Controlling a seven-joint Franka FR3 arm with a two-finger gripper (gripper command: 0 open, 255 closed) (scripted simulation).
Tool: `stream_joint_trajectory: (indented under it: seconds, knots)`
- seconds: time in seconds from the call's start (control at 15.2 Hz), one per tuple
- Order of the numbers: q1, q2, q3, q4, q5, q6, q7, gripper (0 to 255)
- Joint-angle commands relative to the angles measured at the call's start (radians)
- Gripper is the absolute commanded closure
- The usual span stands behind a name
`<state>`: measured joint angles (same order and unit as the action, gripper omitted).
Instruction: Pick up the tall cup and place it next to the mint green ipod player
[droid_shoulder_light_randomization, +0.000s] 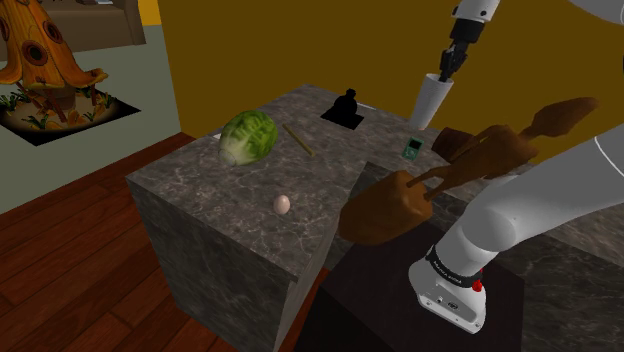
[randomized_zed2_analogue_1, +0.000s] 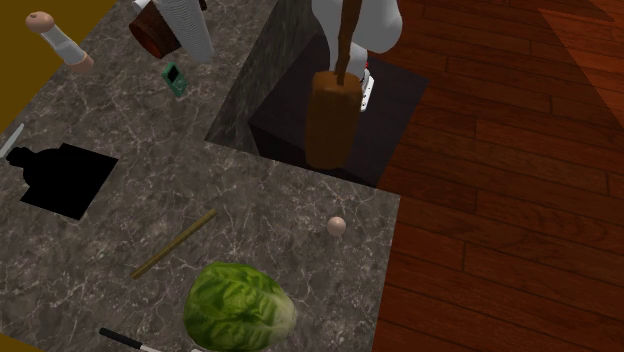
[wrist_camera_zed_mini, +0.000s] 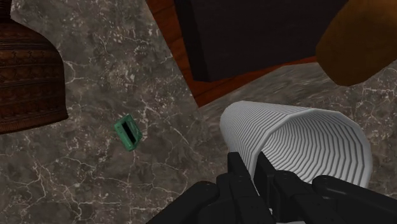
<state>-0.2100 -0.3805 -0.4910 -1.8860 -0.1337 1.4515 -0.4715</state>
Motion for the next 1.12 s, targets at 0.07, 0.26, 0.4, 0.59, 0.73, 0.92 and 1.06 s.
stream_joint_trajectory:
  seconds: [0.07, 0.26, 0.4, 0.59, 0.73, 0.92, 1.06]
  knots:
    - [-0.003, 0.085, -0.072, 0.066, 0.004, 0.006, -0.084, 255]
    - [0.015, 0.106, -0.119, 0.064, 0.001, 0.032, -0.111, 255]
    - [0.030, 0.096, -0.132, 0.031, -0.007, 0.058, -0.105, 255]
    - [0.049, 0.084, -0.151, -0.015, -0.018, 0.097, -0.096, 255]
    - [0.058, 0.078, -0.162, -0.045, -0.024, 0.123, -0.091, 255]
    - [0.070, 0.070, -0.176, -0.088, -0.032, 0.163, -0.085, 255]
    - [0.078, 0.067, -0.187, -0.116, -0.038, 0.189, -0.082, 255]
